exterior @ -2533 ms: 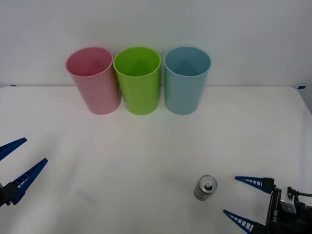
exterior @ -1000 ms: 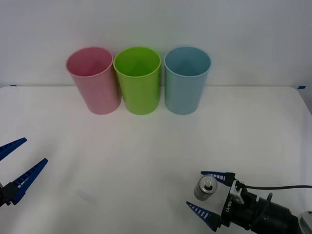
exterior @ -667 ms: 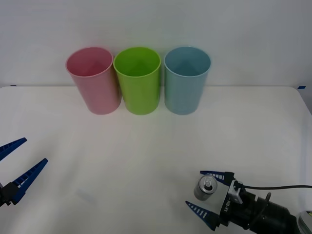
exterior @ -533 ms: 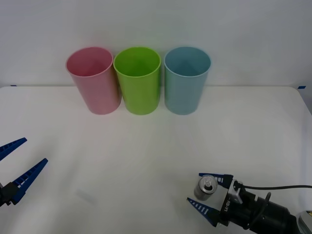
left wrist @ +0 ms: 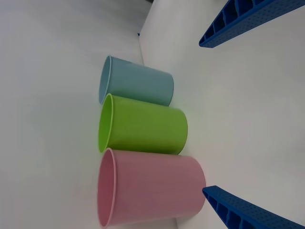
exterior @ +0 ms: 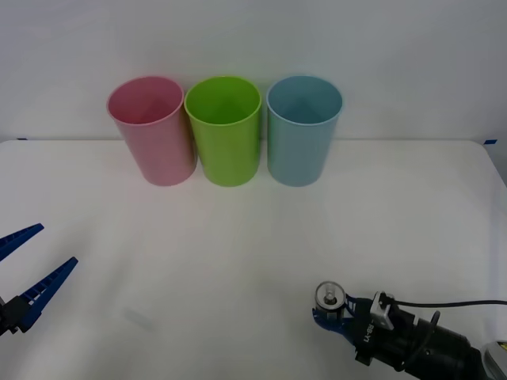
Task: Grasp the object on the table and drop it into the matching bin: aluminum can to the light blue bin, PET bottle to the pink bin.
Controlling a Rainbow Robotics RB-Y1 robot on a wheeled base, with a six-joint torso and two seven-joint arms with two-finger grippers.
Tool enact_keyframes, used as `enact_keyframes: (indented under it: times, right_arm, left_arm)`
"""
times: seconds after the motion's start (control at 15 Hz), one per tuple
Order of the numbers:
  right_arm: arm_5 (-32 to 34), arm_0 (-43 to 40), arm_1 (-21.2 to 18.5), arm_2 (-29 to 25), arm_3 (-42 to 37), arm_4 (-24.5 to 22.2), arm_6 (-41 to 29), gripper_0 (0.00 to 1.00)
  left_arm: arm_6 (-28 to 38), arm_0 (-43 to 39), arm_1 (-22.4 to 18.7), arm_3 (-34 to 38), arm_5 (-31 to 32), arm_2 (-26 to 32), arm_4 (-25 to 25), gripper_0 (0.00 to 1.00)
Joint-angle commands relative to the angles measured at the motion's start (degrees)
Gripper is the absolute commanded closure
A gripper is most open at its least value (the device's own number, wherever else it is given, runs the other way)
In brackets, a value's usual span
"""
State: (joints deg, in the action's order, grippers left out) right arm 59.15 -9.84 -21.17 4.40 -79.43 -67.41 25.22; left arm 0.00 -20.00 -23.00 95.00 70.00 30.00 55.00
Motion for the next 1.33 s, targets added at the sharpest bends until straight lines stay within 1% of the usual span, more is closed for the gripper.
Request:
enact_keyframes:
  times: [0.07, 0.47, 0.67, 1.13, 1.33]
  right_arm:
    - [0.09, 0.0, -0.01, 0.0, 0.06, 0.96, 0.18, 1.0]
    - [0.18, -0.26, -0.19, -1.15, -3.37, 3.69, -1.05, 1.0]
    - [0.18, -1.14, -0.36, -2.73, -6.71, 4.22, -3.34, 1.0]
    - [-1.23, -3.96, -0.45, -7.65, -20.59, 4.48, -18.81, 1.0]
    - [-2.55, -3.96, -0.54, -10.02, -25.43, 4.66, -24.08, 1.0]
  left_arm:
    - [0.0, 0.0, 0.0, 0.0, 0.0, 0.0, 0.0, 0.0]
    - [0.0, 0.0, 0.0, 0.0, 0.0, 0.0, 0.0, 0.0]
    - [0.0, 0.0, 0.0, 0.0, 0.0, 0.0, 0.0, 0.0]
    - [0.0, 0.0, 0.0, 0.0, 0.0, 0.0, 0.0, 0.0]
    - [0.0, 0.0, 0.0, 0.0, 0.0, 0.0, 0.0, 0.0]
